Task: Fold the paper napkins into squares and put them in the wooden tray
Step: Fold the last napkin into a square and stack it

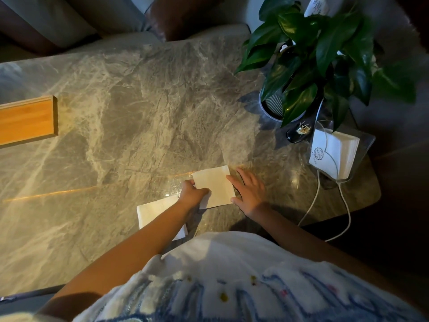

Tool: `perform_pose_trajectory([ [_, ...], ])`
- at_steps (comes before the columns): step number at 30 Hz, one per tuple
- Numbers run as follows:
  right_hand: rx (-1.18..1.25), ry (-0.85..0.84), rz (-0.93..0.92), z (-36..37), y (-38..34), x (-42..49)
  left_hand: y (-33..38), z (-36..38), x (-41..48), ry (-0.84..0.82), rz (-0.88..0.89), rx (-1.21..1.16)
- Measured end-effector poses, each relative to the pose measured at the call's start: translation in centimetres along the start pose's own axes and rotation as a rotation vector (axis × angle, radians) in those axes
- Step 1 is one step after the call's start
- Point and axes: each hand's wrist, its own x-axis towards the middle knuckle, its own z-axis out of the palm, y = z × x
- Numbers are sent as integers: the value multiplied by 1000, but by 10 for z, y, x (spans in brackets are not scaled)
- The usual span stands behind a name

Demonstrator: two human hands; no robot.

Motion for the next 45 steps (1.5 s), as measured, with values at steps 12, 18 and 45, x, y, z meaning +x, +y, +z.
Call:
perform_pose_trajectory([
  [12,22,11,2,0,0,-2,2,-4,4,-150,-330,-442],
  [18,49,8,10,1,0,-2,8,-5,2,-263,-453,-504],
  [45,1312,-170,458,-8,-42,-10,-8,-56,-23,-345,-183,-379],
])
